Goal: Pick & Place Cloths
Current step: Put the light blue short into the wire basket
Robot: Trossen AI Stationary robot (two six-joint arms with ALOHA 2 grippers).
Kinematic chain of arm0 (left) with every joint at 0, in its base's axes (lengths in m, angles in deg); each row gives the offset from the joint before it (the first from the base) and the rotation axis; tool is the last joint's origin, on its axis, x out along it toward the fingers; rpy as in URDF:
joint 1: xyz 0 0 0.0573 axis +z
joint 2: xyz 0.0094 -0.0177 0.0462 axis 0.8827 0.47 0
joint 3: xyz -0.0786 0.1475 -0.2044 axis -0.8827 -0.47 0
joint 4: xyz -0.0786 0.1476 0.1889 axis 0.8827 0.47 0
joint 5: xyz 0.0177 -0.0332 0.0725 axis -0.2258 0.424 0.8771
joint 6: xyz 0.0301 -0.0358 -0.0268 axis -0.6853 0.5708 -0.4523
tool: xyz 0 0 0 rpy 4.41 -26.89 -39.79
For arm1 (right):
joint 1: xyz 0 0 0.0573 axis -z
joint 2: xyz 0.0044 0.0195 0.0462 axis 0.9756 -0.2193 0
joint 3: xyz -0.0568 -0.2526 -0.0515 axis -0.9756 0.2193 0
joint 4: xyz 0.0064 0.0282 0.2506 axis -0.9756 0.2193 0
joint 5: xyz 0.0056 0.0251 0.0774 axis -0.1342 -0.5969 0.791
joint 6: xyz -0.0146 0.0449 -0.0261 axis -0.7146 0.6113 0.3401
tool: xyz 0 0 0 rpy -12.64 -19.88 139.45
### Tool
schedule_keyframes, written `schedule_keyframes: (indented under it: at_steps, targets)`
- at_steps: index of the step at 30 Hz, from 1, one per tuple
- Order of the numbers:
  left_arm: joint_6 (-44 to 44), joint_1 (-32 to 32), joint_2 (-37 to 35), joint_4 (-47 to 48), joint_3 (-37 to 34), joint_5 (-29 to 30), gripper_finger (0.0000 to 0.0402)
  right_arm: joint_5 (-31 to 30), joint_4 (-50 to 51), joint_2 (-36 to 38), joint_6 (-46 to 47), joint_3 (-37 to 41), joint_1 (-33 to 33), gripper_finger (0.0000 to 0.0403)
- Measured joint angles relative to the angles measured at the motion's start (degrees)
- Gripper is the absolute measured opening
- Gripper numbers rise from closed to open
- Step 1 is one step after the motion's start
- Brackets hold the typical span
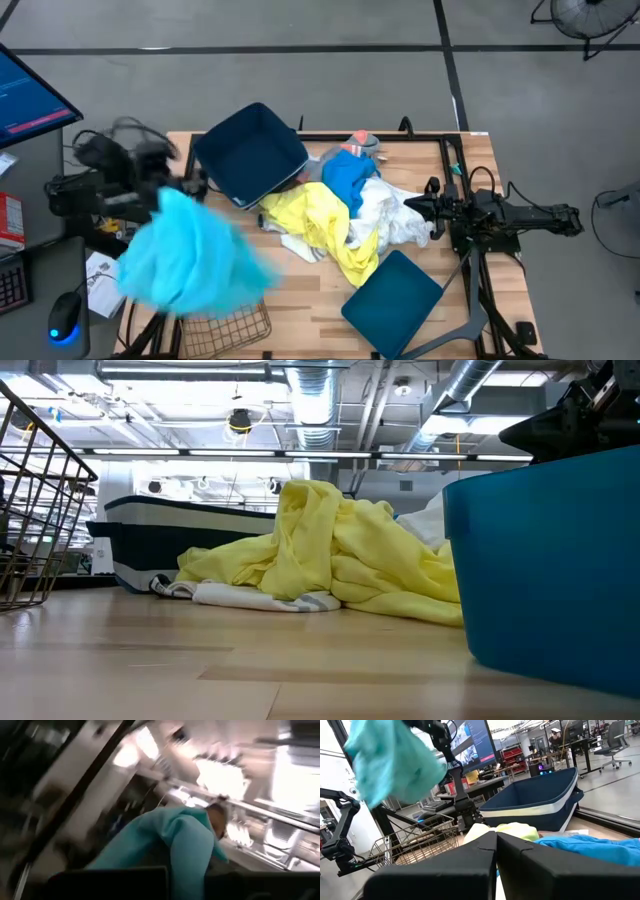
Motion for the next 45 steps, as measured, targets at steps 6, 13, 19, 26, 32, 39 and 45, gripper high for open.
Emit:
schedule_keyframes:
  at_steps: [6, 13, 19, 26, 32, 39, 45]
  targets:
    - [2.3, -5.1, 0.7, 24.3, -0.8, 2.7, 0.0000, 0.0, 0.0, 0.0, 0.0, 0.0, 0.0, 0.0000]
    - [-1.6, -8.8, 5.0, 32.7, -6.4, 9.2, 0.0000, 0.0, 0.1, 0.0, 0.0, 0.0, 0.0, 0.0000]
    - [2.2, -14.4, 9.2, 35.8, -11.3, 9.6, 0.0000, 0.0, 0.1, 0.0, 0.0, 0.0, 0.0, 0.0000]
    - [22.1, -26.7, 8.3, 38.8, -10.3, 8.2, 0.0000, -0.1, 1.2, 0.0, -0.2, 0.0, 0.0, 0.0000]
    - [26.9, -35.3, 6.7, 39.9, -4.1, 18.4, 0.0000, -0.1, 2.7, 0.0, -0.5, 0.0, 0.0, 0.0000]
    - [32.9, -40.2, 6.6, 53.7, 3.8, 21.4, 0.0000, -0.1, 3.6, 0.0, -0.5, 0.0, 0.0, 0.0000]
    - [37.1, -41.3, 6.6, 62.7, 10.4, 21.4, 0.0000, -0.1, 3.6, 0.0, -0.5, 0.0, 0.0, 0.0000]
